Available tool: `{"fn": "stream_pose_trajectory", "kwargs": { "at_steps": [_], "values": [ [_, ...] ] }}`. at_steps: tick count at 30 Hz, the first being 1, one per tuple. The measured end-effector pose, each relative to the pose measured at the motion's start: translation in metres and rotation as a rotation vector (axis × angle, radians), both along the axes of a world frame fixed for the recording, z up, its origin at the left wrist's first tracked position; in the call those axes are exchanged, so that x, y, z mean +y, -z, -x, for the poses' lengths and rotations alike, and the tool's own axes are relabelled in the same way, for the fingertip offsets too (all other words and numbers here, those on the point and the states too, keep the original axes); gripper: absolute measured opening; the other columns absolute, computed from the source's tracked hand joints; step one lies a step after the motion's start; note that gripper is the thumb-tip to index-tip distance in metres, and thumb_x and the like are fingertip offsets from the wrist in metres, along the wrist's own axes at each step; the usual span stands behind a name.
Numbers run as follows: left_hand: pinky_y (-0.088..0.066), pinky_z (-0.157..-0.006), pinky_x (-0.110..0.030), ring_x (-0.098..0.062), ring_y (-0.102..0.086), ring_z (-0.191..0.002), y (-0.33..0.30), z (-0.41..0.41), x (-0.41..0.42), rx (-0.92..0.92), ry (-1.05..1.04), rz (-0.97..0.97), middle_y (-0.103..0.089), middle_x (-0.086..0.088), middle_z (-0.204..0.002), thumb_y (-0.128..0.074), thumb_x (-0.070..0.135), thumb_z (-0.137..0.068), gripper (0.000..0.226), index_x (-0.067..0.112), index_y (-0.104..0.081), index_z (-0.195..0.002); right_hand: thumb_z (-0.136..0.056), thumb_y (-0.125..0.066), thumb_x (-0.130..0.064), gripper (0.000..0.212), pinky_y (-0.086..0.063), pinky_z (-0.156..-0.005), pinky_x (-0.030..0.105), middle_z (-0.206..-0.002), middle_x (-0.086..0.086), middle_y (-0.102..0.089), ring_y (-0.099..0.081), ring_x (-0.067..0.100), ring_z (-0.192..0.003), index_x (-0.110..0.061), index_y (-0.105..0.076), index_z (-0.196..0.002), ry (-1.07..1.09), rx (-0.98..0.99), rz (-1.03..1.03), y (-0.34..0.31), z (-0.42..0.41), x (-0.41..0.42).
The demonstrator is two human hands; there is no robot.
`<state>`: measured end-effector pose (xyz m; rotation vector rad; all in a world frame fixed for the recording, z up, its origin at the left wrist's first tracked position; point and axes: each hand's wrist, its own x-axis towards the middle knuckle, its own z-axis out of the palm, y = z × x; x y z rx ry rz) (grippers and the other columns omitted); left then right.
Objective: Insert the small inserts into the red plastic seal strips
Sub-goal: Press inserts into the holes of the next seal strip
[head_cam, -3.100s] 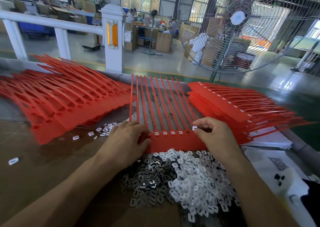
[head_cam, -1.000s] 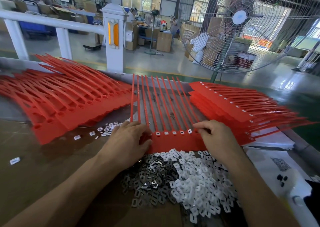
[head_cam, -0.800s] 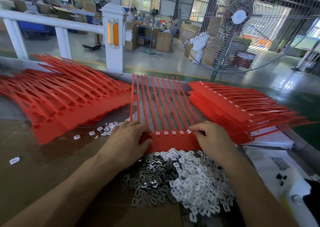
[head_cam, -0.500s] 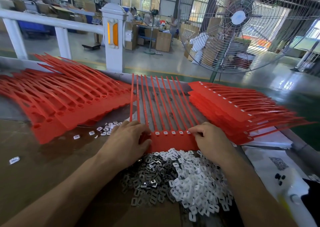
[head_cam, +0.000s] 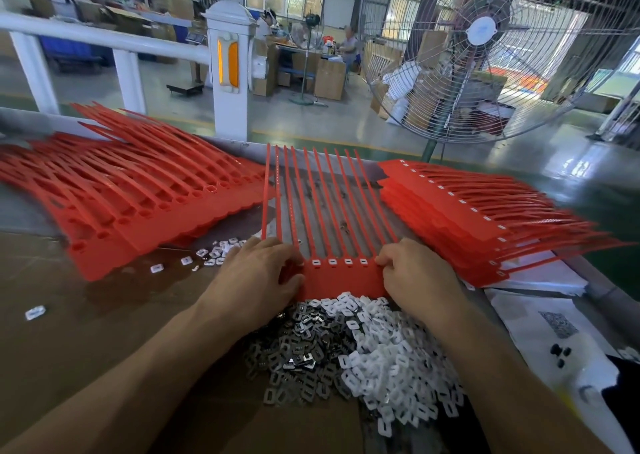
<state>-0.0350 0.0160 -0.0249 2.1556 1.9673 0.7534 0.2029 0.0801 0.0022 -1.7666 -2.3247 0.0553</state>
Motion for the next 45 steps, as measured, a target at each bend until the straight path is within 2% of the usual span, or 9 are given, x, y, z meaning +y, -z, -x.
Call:
{"fn": "stream_pose_trajectory", "kwargs": {
  "at_steps": [5,8,11,17,20,24,34,39,45],
  "values": [
    [-0.036,-0.109,-0.041,-0.012,-0.046,-0.120,0.000,0.000,0.001,-0.001,0.000,0.000,-0.058,0.016,-0.122,-0.060,0.048,-0.094,0.029,0.037,-0.062,-0.121,-0.101,-0.052,-0.020,0.031,-0.052,-0.090,0.035,-0.116,-0.005,-0.061,-0.062,0.014,-0.105,-0.028,-0.073,-0.123,-0.045,0.071,0.068,0.001,-0.009,0.001],
    [-0.037,-0.108,-0.041,-0.013,-0.048,-0.118,0.001,0.000,0.002,0.012,0.003,-0.008,-0.059,0.015,-0.121,-0.060,0.047,-0.094,0.029,0.037,-0.063,-0.121,-0.101,-0.061,-0.028,0.031,-0.046,-0.093,0.025,-0.125,-0.011,-0.066,-0.059,0.000,-0.105,-0.031,-0.069,-0.132,-0.097,0.233,0.068,0.001,-0.017,-0.003],
    [-0.038,-0.108,-0.041,-0.012,-0.048,-0.118,0.002,0.000,0.002,0.007,0.005,-0.010,-0.059,0.016,-0.120,-0.060,0.047,-0.094,0.028,0.037,-0.063,-0.120,-0.097,-0.071,-0.034,0.014,-0.048,-0.086,0.023,-0.106,-0.027,-0.072,-0.063,-0.012,-0.095,-0.040,-0.076,-0.109,-0.211,0.402,0.108,-0.006,-0.022,-0.008],
    [-0.038,-0.107,-0.042,-0.012,-0.049,-0.117,0.002,0.000,0.004,0.003,0.007,-0.019,-0.060,0.016,-0.119,-0.061,0.046,-0.094,0.028,0.036,-0.063,-0.120,-0.091,-0.077,-0.036,0.011,-0.050,-0.078,0.020,-0.098,-0.021,-0.068,-0.066,-0.002,-0.091,-0.037,-0.078,-0.102,-0.401,0.383,0.310,-0.007,-0.009,-0.016],
    [-0.038,-0.107,-0.042,-0.012,-0.049,-0.116,0.002,0.000,0.003,0.007,0.000,-0.020,-0.060,0.016,-0.118,-0.061,0.047,-0.094,0.028,0.037,-0.064,-0.120,-0.091,-0.077,-0.040,0.017,-0.048,-0.075,0.016,-0.097,-0.014,-0.066,-0.064,-0.002,-0.090,-0.033,-0.078,-0.108,-0.390,0.366,0.305,-0.005,-0.005,-0.018],
    [-0.037,-0.107,-0.040,-0.012,-0.048,-0.118,0.002,0.000,0.003,0.011,-0.005,-0.027,-0.060,0.017,-0.120,-0.061,0.047,-0.094,0.028,0.036,-0.064,-0.120,-0.089,-0.080,-0.035,0.011,-0.045,-0.075,0.015,-0.094,-0.010,-0.065,-0.063,0.002,-0.086,-0.029,-0.080,-0.098,-0.376,0.364,0.258,-0.004,0.002,-0.020],
    [-0.037,-0.107,-0.040,-0.011,-0.047,-0.118,0.001,-0.001,0.003,0.016,-0.004,-0.017,-0.059,0.018,-0.122,-0.060,0.049,-0.095,0.030,0.037,-0.062,-0.123,-0.089,-0.080,-0.031,0.012,-0.047,-0.066,0.013,-0.091,-0.020,-0.067,-0.064,0.002,-0.078,-0.034,-0.071,-0.082,-0.397,0.401,0.273,0.003,0.004,-0.019],
    [-0.037,-0.107,-0.039,-0.011,-0.047,-0.117,0.001,-0.001,0.003,0.015,-0.001,-0.012,-0.059,0.017,-0.121,-0.059,0.049,-0.095,0.031,0.037,-0.062,-0.123,-0.094,-0.072,-0.023,0.014,-0.048,-0.056,0.017,-0.075,-0.011,-0.071,-0.062,0.002,-0.058,-0.032,-0.069,-0.084,-0.384,0.598,0.252,0.004,0.002,-0.020],
    [-0.038,-0.107,-0.040,-0.010,-0.046,-0.116,0.001,0.000,0.003,0.010,0.006,-0.007,-0.058,0.018,-0.119,-0.059,0.050,-0.095,0.030,0.038,-0.061,-0.123,-0.095,-0.072,-0.016,0.017,-0.047,-0.061,0.015,-0.080,-0.017,-0.069,-0.061,-0.003,-0.068,-0.032,-0.072,-0.088,-0.246,0.723,0.152,0.006,0.005,-0.018]
  ]
}}
